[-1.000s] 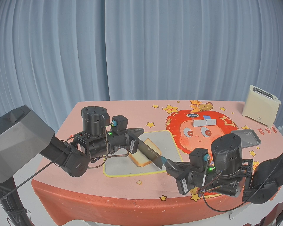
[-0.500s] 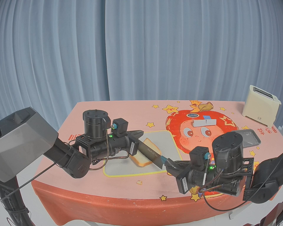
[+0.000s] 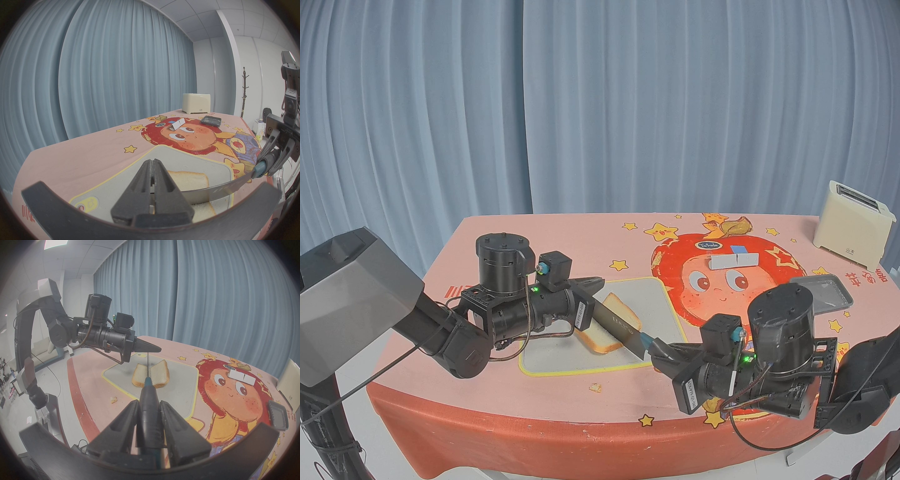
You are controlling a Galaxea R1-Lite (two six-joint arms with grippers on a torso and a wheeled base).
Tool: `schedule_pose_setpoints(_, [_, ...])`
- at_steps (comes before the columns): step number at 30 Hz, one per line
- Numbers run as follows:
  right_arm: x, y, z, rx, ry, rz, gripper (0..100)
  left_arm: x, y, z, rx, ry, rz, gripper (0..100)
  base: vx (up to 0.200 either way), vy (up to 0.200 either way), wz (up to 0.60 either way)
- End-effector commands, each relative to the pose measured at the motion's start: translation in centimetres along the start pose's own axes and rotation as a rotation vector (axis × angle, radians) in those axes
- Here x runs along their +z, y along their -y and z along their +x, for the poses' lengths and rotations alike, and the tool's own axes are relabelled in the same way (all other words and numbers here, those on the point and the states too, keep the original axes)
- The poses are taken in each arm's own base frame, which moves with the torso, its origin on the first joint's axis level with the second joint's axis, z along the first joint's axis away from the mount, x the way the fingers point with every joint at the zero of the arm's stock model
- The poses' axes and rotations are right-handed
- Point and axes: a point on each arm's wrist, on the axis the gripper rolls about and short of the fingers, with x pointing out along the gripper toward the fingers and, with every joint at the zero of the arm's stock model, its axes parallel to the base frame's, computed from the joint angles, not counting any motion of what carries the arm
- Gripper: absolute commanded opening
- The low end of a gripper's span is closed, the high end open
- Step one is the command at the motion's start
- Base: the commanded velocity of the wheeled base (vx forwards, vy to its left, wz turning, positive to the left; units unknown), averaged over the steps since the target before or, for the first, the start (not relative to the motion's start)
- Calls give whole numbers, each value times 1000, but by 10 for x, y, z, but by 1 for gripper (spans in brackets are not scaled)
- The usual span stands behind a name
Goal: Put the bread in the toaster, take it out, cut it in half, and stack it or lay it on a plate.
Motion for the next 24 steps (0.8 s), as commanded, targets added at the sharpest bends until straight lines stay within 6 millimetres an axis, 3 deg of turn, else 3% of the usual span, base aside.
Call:
schedule_pose_setpoints(1, [-3,1,1,-2,-16,-2,0,-1,0,1,0,-3,1,0,0,0,0])
schedule_pose_setpoints(12, [-6,2,4,-10,-32,-1,0,11,2,0,0,66,14,0,0,0,0])
schedule_pose_setpoints(24, [1,2,2,-7,4,8,0,-6,-1,9,2,21,1,0,0,0,0])
